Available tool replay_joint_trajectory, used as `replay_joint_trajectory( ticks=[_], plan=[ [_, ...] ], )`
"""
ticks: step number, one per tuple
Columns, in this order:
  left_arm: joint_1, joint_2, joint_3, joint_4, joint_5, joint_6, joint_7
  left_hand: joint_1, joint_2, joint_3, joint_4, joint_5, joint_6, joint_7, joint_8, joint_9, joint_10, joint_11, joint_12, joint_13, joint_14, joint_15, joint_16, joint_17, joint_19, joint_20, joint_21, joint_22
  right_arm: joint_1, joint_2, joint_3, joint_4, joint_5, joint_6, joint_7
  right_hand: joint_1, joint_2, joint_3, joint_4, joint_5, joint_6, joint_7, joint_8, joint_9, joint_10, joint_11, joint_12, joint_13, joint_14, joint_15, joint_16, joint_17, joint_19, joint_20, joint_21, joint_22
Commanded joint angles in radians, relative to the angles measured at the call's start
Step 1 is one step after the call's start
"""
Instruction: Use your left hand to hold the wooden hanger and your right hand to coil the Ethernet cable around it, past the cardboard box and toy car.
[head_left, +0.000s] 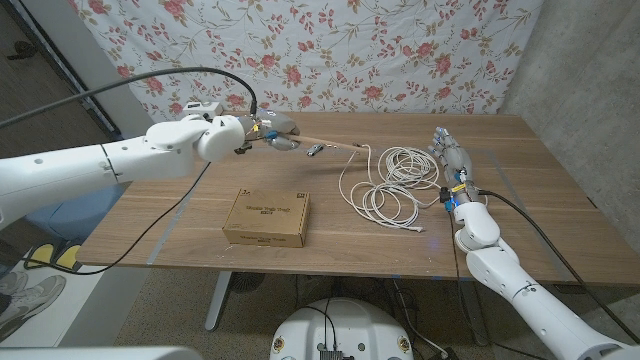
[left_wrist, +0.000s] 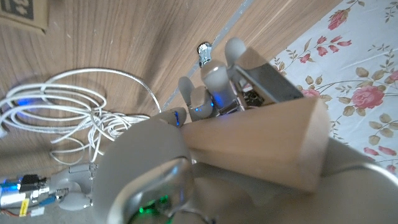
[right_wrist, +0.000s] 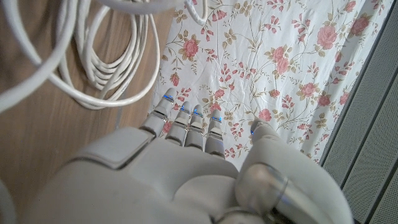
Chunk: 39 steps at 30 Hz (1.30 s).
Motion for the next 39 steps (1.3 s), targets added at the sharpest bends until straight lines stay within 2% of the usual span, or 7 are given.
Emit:
replay_joint_trajectory(
  ticks=[1,5,8,15,19,28,39],
  plan=[
    [0.065,0.026,-0.125,0.045,-0.441,-0.106,0.210,-0.013,0.004,0.015,0.001,0.007,0.002,0.020,0.019,0.026,-0.003,0.001,0.020,0.000,-0.003,0.003,0.017,0.014,0.003,0.012,0.002,-0.005,-0.019,-0.041,0.003,-0.065,-0.067,-0.077,-0.070,0.004,0.000,0.007,-0.007,0.009,0.014,0.003,0.005,0.002,0.012,-0.002,0.006,0.004,0.003,0.000,-0.001,0.000,0.007,0.004,-0.003,0.004],
    [0.090,0.031,-0.148,0.082,-0.599,-0.196,0.265,-0.021,0.004,0.026,-0.001,0.009,-0.002,0.024,0.032,0.046,-0.007,0.004,0.044,0.000,-0.001,0.005,0.013,-0.003,0.002,0.015,0.004,-0.013,-0.033,-0.067,0.007,-0.106,-0.097,-0.121,-0.098,0.013,-0.004,0.009,-0.017,0.008,0.020,0.005,0.007,0.001,0.013,-0.008,0.006,0.004,0.004,0.001,-0.003,-0.002,0.006,0.005,-0.005,0.004],
    [0.076,0.030,-0.142,0.101,-0.655,-0.228,0.225,-0.025,0.004,0.031,-0.002,0.008,-0.001,0.027,0.035,0.049,-0.010,0.007,0.056,0.000,-0.002,0.010,0.011,-0.010,0.000,0.015,0.007,-0.015,-0.036,-0.070,0.011,-0.112,-0.098,-0.123,-0.098,0.016,-0.007,0.010,-0.021,0.008,0.022,0.006,0.007,0.001,0.015,-0.010,0.006,0.004,0.004,0.002,-0.004,-0.003,0.006,0.006,-0.006,0.004],
    [0.042,0.042,-0.121,0.077,-0.653,-0.211,0.215,-0.031,0.002,0.042,-0.004,0.007,0.002,0.028,0.038,0.047,-0.013,0.008,0.080,0.000,0.005,0.008,0.009,-0.022,-0.005,0.020,0.012,-0.024,-0.035,-0.074,0.012,-0.114,-0.104,-0.126,-0.099,0.026,-0.012,0.012,-0.032,0.007,0.022,0.006,0.006,0.001,0.018,-0.013,0.006,0.004,0.005,0.003,-0.006,-0.004,0.005,0.009,-0.009,0.004],
    [0.024,0.040,-0.111,0.070,-0.658,-0.185,0.209,-0.035,0.001,0.050,-0.005,0.005,0.000,0.030,0.040,0.050,-0.016,0.009,0.092,0.000,0.009,0.008,0.010,-0.026,-0.006,0.021,0.015,-0.032,-0.052,-0.098,0.015,-0.152,-0.139,-0.168,-0.129,0.032,-0.013,0.015,-0.038,0.006,0.024,0.006,0.006,0.001,0.021,-0.012,0.006,0.004,0.006,0.003,-0.007,-0.004,0.006,0.009,-0.010,0.004],
    [-0.051,0.014,-0.089,0.084,-0.657,-0.091,0.073,-0.041,0.001,0.063,-0.008,0.001,-0.001,0.033,0.038,0.041,-0.024,0.009,0.106,0.000,0.004,0.008,0.007,-0.033,-0.013,0.027,0.019,-0.048,-0.152,-0.191,0.039,-0.346,-0.263,-0.381,-0.246,0.084,-0.012,0.032,-0.087,0.000,0.076,0.023,0.021,0.003,0.074,-0.011,0.019,0.007,0.062,0.007,0.010,0.000,0.027,0.008,-0.013,0.006],
    [-0.096,-0.029,-0.087,0.128,-0.628,-0.051,-0.010,-0.047,-0.002,0.075,-0.010,-0.005,-0.009,0.034,0.033,0.031,-0.032,0.012,0.113,0.000,0.000,0.013,-0.006,-0.053,-0.022,0.030,0.026,-0.068,-0.256,-0.311,0.060,-0.584,-0.388,-0.643,-0.276,0.108,-0.006,0.040,-0.109,-0.001,0.102,0.029,0.025,0.005,0.108,-0.015,0.027,0.010,0.099,-0.006,0.030,0.013,0.043,0.016,-0.011,0.009]
  ],
)
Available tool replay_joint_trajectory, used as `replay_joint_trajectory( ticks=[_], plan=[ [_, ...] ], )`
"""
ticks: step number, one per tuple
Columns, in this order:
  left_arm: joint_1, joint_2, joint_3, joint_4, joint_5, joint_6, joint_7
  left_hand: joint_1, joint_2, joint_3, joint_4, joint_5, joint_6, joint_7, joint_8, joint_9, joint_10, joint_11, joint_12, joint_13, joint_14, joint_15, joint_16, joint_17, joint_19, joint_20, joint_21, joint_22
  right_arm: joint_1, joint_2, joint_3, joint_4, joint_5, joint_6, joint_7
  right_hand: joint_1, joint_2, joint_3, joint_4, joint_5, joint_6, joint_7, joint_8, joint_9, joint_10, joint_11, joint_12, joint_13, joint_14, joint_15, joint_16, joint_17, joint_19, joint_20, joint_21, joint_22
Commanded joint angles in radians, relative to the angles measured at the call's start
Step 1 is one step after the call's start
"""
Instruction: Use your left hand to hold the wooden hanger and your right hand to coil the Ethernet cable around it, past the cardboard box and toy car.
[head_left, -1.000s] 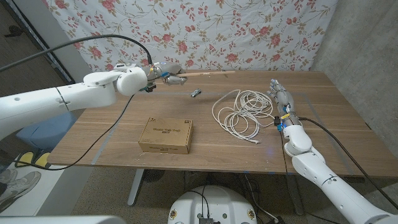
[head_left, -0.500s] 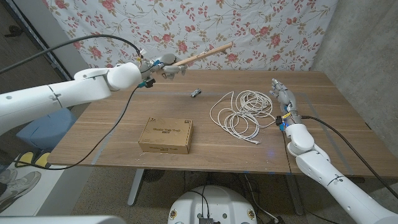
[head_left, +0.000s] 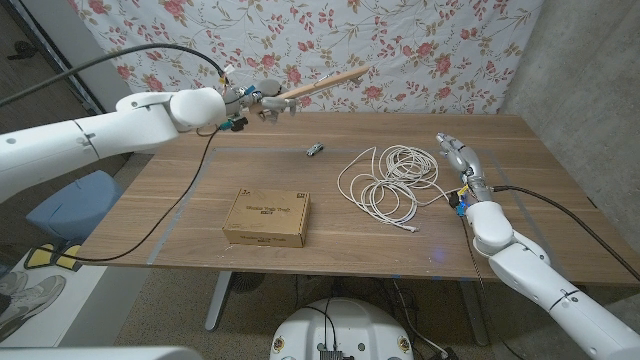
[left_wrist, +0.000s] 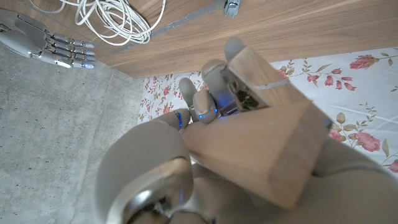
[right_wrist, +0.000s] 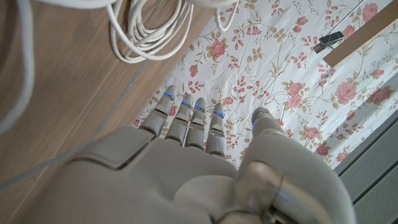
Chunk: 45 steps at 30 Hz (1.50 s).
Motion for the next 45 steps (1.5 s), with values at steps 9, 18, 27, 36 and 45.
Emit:
replay_joint_trajectory(
  ticks=[9,18,27,36,45],
  plan=[
    [-0.051,-0.042,-0.008,0.033,0.017,0.058,-0.105,-0.012,0.002,0.019,-0.004,-0.010,0.005,0.018,-0.004,-0.002,-0.003,0.005,0.010,0.001,0.009,-0.003,-0.001,-0.007,0.000,-0.001,0.022,-0.012,-0.133,-0.195,-0.010,-0.388,-0.228,-0.456,-0.006,0.029,0.004,0.008,-0.028,-0.003,0.033,0.007,0.011,0.006,0.031,-0.012,0.008,0.007,0.032,-0.025,0.019,0.015,0.020,0.009,0.001,0.005],
    [-0.045,-0.044,-0.015,0.038,0.015,0.062,-0.123,-0.016,0.002,0.029,-0.004,-0.017,0.004,0.019,-0.005,-0.009,-0.004,0.005,0.011,0.001,0.006,0.000,0.006,0.002,-0.003,-0.003,0.033,-0.022,-0.147,-0.251,-0.056,-0.501,-0.320,-0.646,0.038,0.035,-0.006,0.004,-0.037,-0.003,0.051,0.009,0.015,0.008,0.044,-0.011,0.010,0.009,0.037,-0.036,0.025,0.023,0.030,0.010,0.003,0.006],
    [-0.043,-0.035,-0.024,0.011,0.027,0.072,-0.118,-0.020,0.001,0.036,-0.004,-0.023,0.002,0.018,-0.004,-0.011,-0.005,0.004,0.011,0.001,0.004,-0.002,0.008,0.006,-0.007,-0.003,0.045,-0.030,-0.179,-0.293,-0.084,-0.579,-0.386,-0.741,0.063,0.046,-0.016,-0.003,-0.049,0.002,0.090,0.018,0.025,0.010,0.080,-0.007,0.021,0.017,0.080,-0.057,0.053,0.041,0.057,0.009,0.010,0.008],
    [-0.048,-0.042,-0.024,-0.006,0.039,0.099,-0.138,-0.023,0.001,0.042,-0.004,-0.027,0.001,0.019,-0.003,-0.013,-0.006,0.005,0.011,0.001,0.003,-0.002,0.007,0.003,-0.011,-0.003,0.054,-0.035,-0.194,-0.335,-0.127,-0.646,-0.472,-0.834,0.090,0.068,-0.025,-0.003,-0.064,0.008,0.099,0.007,0.025,0.011,0.080,-0.028,0.021,0.023,0.078,-0.075,0.062,0.056,0.066,0.009,0.012,0.009],
    [-0.066,-0.047,-0.022,-0.027,0.057,0.131,-0.189,-0.026,0.000,0.047,-0.004,-0.031,0.001,0.017,-0.003,-0.016,-0.008,0.004,0.011,0.001,0.003,-0.002,0.007,0.002,-0.016,-0.003,0.064,-0.037,-0.138,-0.376,-0.215,-0.683,-0.581,-0.902,0.175,0.073,-0.029,-0.006,-0.065,0.010,0.100,0.000,0.024,0.011,0.080,-0.036,0.020,0.025,0.070,-0.081,0.063,0.063,0.065,0.010,0.010,0.010]
  ],
)
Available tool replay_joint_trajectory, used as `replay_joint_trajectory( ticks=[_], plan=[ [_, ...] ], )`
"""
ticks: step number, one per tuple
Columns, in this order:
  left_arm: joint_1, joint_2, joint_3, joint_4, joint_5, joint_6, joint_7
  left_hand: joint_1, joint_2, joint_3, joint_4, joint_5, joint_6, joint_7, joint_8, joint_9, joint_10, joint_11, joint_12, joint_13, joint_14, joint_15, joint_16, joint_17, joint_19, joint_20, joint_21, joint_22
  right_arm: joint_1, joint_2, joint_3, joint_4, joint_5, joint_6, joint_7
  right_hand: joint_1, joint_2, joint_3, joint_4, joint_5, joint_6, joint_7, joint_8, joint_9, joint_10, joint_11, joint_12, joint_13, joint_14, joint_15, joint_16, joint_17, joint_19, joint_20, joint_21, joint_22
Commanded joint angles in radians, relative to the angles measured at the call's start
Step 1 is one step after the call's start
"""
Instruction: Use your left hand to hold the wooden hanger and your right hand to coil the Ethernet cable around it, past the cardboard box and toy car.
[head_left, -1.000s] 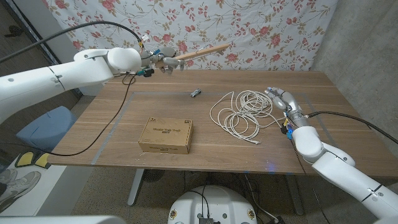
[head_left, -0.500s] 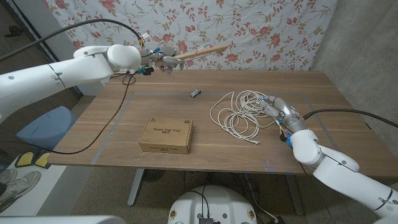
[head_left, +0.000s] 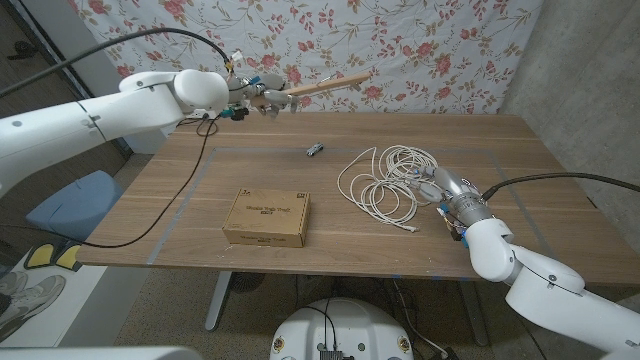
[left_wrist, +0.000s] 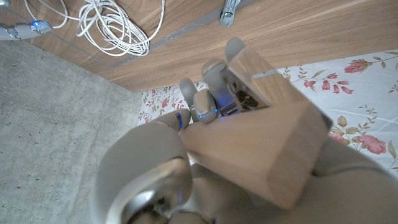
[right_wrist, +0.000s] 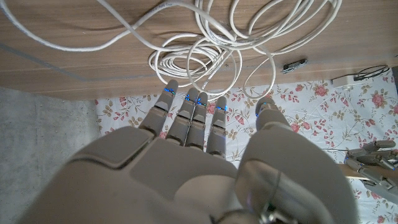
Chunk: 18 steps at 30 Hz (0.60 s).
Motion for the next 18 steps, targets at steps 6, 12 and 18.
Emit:
replay_joint_trajectory(
  ticks=[6,12,18],
  plan=[
    [-0.030,-0.014,0.003,-0.027,0.037,0.051,-0.095,-0.008,-0.001,0.016,-0.001,-0.005,0.008,0.009,0.007,0.001,-0.004,-0.002,0.006,0.002,-0.002,0.000,0.005,0.007,-0.005,0.001,0.014,-0.003,0.103,-0.057,-0.161,-0.069,-0.215,-0.135,0.163,0.005,-0.002,-0.002,-0.003,0.011,0.003,-0.008,0.004,0.002,0.001,-0.005,0.001,0.004,-0.005,-0.013,0.003,0.008,0.006,0.001,0.002,0.005],
    [-0.041,-0.032,0.004,-0.015,0.052,0.057,-0.130,-0.011,-0.002,0.019,-0.001,-0.007,0.010,0.011,0.007,-0.003,-0.005,-0.001,0.006,0.002,0.000,-0.002,0.004,0.005,-0.009,0.001,0.019,-0.009,0.185,-0.043,-0.266,-0.067,-0.371,-0.196,0.280,0.008,-0.009,-0.006,-0.005,0.013,0.005,-0.012,0.003,0.002,0.001,-0.009,0.002,0.006,-0.007,-0.023,0.006,0.013,0.009,-0.002,0.001,0.005],
    [-0.049,-0.054,0.003,0.007,0.065,0.054,-0.161,-0.014,-0.002,0.024,-0.001,-0.010,0.008,0.010,0.011,0.002,-0.006,0.000,0.006,0.002,-0.001,0.000,0.012,0.017,-0.013,0.001,0.026,-0.013,0.226,-0.016,-0.306,-0.048,-0.477,-0.201,0.382,0.013,-0.013,-0.008,-0.006,0.016,0.012,-0.017,0.005,0.002,0.009,-0.016,0.004,0.008,-0.004,-0.029,0.011,0.018,0.016,-0.007,0.003,0.005]
  ],
)
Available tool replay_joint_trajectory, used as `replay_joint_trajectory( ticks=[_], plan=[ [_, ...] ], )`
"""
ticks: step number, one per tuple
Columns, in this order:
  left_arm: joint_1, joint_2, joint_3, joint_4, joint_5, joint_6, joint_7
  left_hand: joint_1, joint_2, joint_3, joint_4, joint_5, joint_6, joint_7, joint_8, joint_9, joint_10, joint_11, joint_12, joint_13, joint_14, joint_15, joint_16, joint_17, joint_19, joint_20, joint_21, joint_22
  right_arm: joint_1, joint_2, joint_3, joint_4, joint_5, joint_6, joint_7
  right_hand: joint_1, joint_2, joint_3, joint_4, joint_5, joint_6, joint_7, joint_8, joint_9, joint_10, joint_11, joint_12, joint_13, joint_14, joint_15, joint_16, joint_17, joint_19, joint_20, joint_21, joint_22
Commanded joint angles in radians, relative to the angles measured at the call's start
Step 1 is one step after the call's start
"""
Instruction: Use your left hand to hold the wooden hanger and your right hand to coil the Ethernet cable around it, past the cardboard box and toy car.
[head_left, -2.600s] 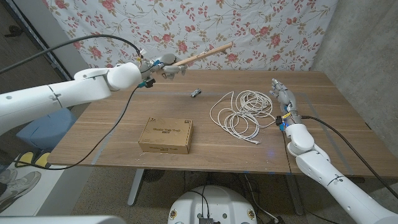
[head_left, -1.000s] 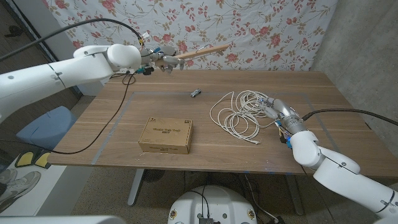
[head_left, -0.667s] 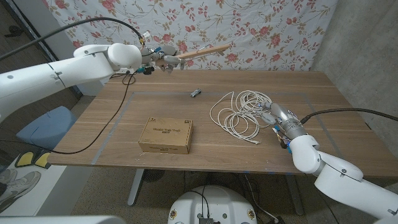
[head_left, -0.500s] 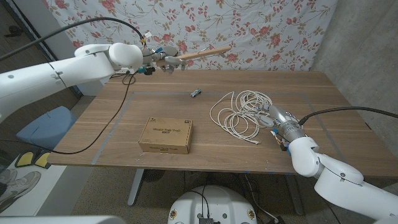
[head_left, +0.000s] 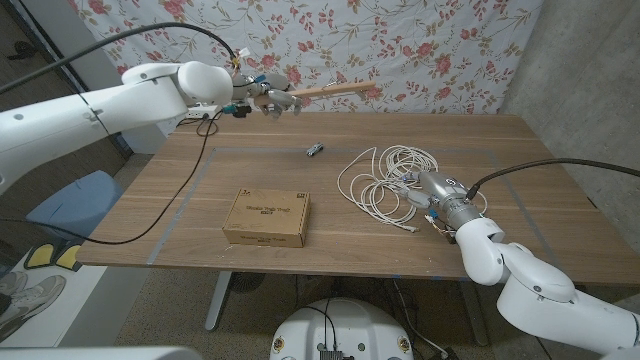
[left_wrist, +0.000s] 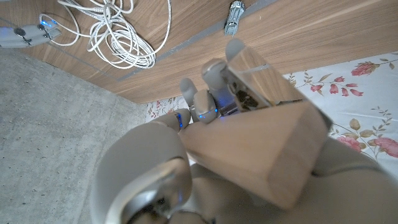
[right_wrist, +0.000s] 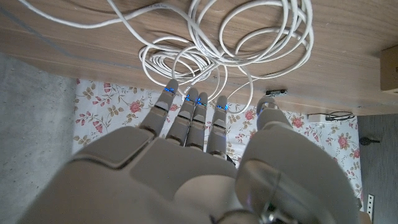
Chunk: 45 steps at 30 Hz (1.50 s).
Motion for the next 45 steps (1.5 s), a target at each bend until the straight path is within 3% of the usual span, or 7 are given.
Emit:
replay_joint_trajectory(
  ticks=[1,12,23,32,39,45],
  plan=[
    [-0.017,-0.034,0.002,0.028,0.026,0.007,-0.062,-0.011,0.002,0.009,0.000,-0.004,0.008,0.011,0.006,0.003,-0.004,0.002,0.008,0.001,-0.001,0.001,0.011,0.009,-0.003,0.003,0.010,-0.002,0.105,0.030,-0.125,0.011,-0.239,-0.060,0.204,0.006,-0.006,-0.005,-0.003,0.009,0.006,-0.010,0.005,0.003,0.004,-0.008,0.005,0.003,0.005,-0.024,0.013,0.005,0.011,-0.003,0.003,0.005],
    [-0.011,-0.052,-0.014,0.063,0.033,0.000,-0.079,-0.016,0.003,0.016,0.000,-0.008,0.007,0.012,0.006,-0.002,-0.006,0.002,0.007,0.001,-0.004,0.000,0.015,0.016,-0.011,0.003,0.021,-0.009,0.156,0.093,-0.170,0.054,-0.470,-0.050,0.438,0.013,-0.021,-0.019,0.000,0.020,0.059,-0.020,0.020,0.003,0.030,-0.012,0.021,0.014,0.029,-0.035,0.037,0.032,0.019,-0.010,0.002,0.005],
    [-0.003,-0.075,-0.027,0.113,0.041,-0.032,-0.090,-0.021,0.002,0.022,-0.001,-0.013,0.004,0.012,0.009,-0.002,-0.007,0.002,0.008,0.001,-0.008,0.000,0.016,0.018,-0.014,0.003,0.030,-0.023,0.128,0.198,-0.154,0.104,-0.724,0.025,0.640,0.038,-0.055,-0.047,-0.003,0.046,0.149,-0.014,0.039,0.004,0.102,-0.025,0.073,0.040,0.084,-0.053,0.091,0.091,0.042,-0.027,0.006,0.007],
    [0.001,-0.090,-0.035,0.141,0.052,-0.052,-0.105,-0.026,0.002,0.028,-0.001,-0.017,0.002,0.013,0.009,-0.006,-0.008,0.001,0.008,0.001,-0.008,-0.002,0.018,0.019,-0.019,0.004,0.043,-0.029,0.073,0.295,-0.101,0.145,-0.844,0.121,0.722,0.072,-0.075,-0.070,-0.001,0.066,0.250,-0.049,0.056,0.002,0.118,-0.038,0.110,0.066,0.092,-0.068,0.129,0.151,0.045,-0.034,0.002,0.009],
    [0.003,-0.091,-0.038,0.144,0.060,-0.048,-0.118,-0.029,0.002,0.032,-0.001,-0.020,0.000,0.011,0.009,-0.009,-0.008,0.001,0.008,0.001,-0.011,-0.002,0.019,0.022,-0.022,0.003,0.049,-0.037,0.049,0.354,-0.055,0.167,-0.863,0.200,0.757,0.078,-0.083,-0.084,0.005,0.074,0.258,-0.053,0.046,0.000,0.103,-0.034,0.118,0.077,0.073,-0.064,0.135,0.176,0.037,-0.036,-0.003,0.010],
    [0.009,-0.091,-0.045,0.145,0.062,-0.044,-0.116,-0.034,0.002,0.037,-0.002,-0.023,0.000,0.011,0.011,-0.011,-0.009,0.001,0.008,0.001,-0.009,0.001,0.019,0.019,-0.026,0.002,0.060,-0.044,0.051,0.390,-0.043,0.185,-0.894,0.259,0.788,0.073,-0.081,-0.097,0.015,0.080,0.301,-0.073,0.050,-0.001,0.092,-0.033,0.126,0.087,0.058,-0.063,0.143,0.201,0.027,-0.034,-0.008,0.010]
  ],
)
